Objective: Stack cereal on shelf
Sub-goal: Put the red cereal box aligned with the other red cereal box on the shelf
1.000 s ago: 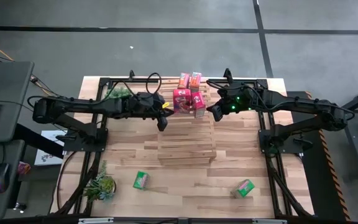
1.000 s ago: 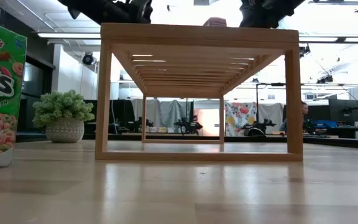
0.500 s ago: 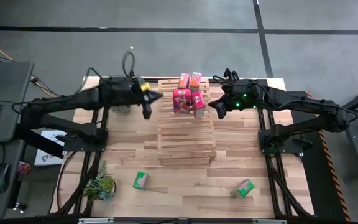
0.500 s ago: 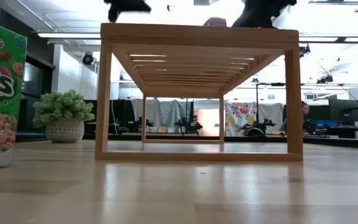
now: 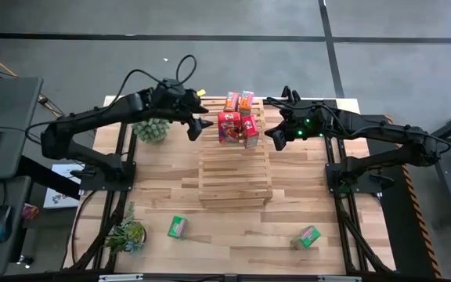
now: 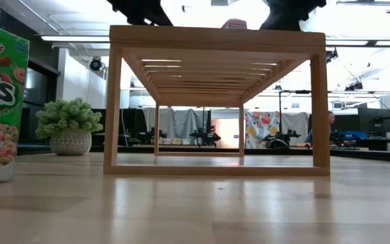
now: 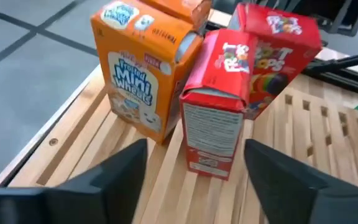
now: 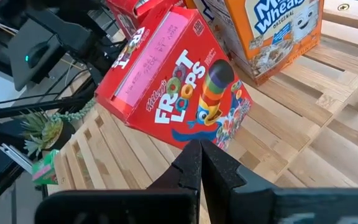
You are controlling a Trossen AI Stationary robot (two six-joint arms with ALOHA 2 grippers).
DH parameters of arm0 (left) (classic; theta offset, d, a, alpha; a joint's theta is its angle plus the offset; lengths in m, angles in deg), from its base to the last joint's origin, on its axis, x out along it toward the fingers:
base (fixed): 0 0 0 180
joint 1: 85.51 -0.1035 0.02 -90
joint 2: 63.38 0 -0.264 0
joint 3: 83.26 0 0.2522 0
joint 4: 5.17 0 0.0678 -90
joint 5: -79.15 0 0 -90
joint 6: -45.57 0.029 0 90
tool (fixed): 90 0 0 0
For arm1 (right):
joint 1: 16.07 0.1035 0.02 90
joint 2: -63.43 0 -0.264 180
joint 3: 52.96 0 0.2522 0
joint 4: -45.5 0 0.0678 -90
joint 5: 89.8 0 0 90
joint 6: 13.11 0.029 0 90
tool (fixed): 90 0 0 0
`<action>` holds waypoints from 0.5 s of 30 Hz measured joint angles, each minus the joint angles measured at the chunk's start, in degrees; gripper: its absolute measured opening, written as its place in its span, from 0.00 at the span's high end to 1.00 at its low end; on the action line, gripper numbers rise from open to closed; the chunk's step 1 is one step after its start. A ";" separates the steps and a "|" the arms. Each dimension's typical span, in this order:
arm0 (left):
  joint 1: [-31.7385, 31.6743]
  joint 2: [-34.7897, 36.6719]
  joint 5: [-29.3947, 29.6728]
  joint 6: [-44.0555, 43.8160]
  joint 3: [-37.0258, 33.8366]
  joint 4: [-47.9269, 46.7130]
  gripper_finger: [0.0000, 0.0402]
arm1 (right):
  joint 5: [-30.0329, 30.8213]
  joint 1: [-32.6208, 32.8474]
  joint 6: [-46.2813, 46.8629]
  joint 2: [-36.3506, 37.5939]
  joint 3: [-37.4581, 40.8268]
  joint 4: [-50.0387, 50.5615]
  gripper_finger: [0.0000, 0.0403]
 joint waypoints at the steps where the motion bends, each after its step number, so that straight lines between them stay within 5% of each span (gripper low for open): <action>1: 0.04 -0.34 -0.02 0.10 0.00 0.04 0.32 | 0.09 0.00 -0.01 0.00 0.00 0.00 1.00; 15: -0.77 -1.40 -7.21 1.81 -6.90 11.30 0.25 | 0.39 0.00 -0.02 0.00 0.00 0.02 1.00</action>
